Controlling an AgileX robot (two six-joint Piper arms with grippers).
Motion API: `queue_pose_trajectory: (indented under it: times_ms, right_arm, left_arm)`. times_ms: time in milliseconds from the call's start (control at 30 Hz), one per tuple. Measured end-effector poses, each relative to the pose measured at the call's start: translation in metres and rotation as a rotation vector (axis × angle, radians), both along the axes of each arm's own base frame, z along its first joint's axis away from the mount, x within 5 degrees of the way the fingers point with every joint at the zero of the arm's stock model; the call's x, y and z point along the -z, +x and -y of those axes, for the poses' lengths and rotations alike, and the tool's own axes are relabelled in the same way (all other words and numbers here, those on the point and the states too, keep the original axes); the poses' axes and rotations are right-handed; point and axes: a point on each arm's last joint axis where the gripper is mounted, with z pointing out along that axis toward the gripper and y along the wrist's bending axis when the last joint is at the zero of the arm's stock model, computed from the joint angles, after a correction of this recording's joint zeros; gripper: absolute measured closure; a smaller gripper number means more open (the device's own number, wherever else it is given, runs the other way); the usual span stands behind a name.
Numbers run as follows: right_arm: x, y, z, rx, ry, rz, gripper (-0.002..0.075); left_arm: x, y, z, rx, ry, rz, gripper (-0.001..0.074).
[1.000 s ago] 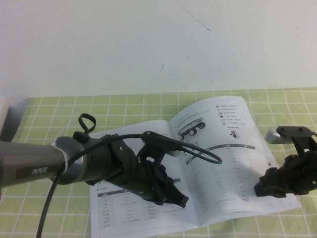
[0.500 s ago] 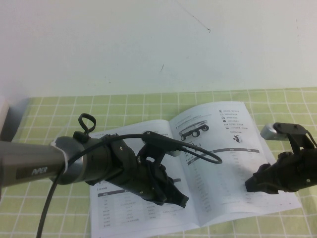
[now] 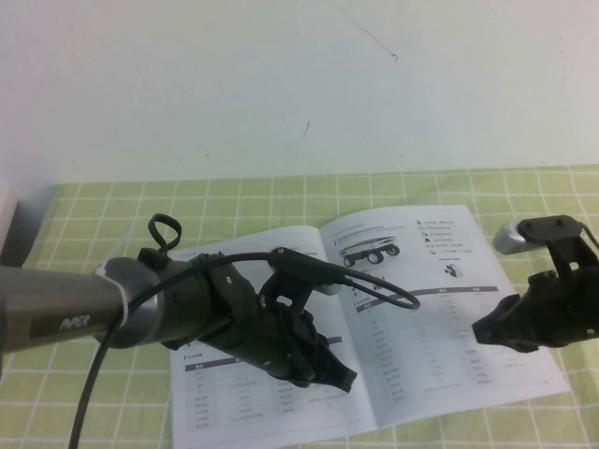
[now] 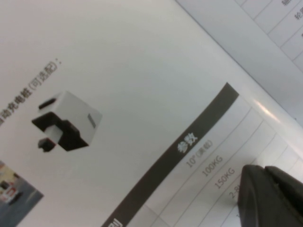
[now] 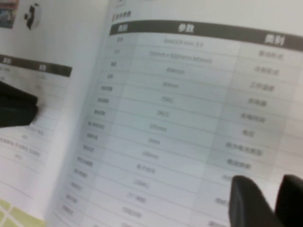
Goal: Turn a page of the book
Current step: Open the closed book
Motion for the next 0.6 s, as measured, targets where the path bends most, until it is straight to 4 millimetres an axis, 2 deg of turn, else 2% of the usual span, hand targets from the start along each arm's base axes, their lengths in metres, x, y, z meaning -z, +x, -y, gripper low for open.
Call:
queue_pose_trajectory:
  times_ms: [133,233,300,400,533,600]
  right_arm:
    - [-0.013,-0.001,0.010,-0.036,-0.144,0.096,0.0683]
    - [-0.013,0.001,0.017,-0.022,-0.225,0.115,0.0713]
    - [-0.012,0.002,0.019,-0.022,-0.247,0.120,0.0700]
    - [-0.011,0.004,0.019,-0.023,-0.251,0.115,0.0573]
    - [-0.009,0.008,0.018,-0.004,-0.241,0.103,0.0283]
    - [-0.006,0.010,0.018,0.008,-0.236,0.087,0.0221]
  left_arm:
    - [0.000,0.000,0.000,0.000,0.000,0.000,0.0738]
    - [0.000,0.000,0.000,0.000,0.000,0.000,0.0738]
    - [0.000,0.000,0.000,0.000,0.000,0.000,0.0738]
    - [0.000,0.000,0.000,0.000,0.000,0.000,0.0738]
    - [0.000,0.000,0.000,0.001,0.000,0.001,0.0738]
    - [0.000,0.000,0.000,0.001,0.000,0.001,0.0738]
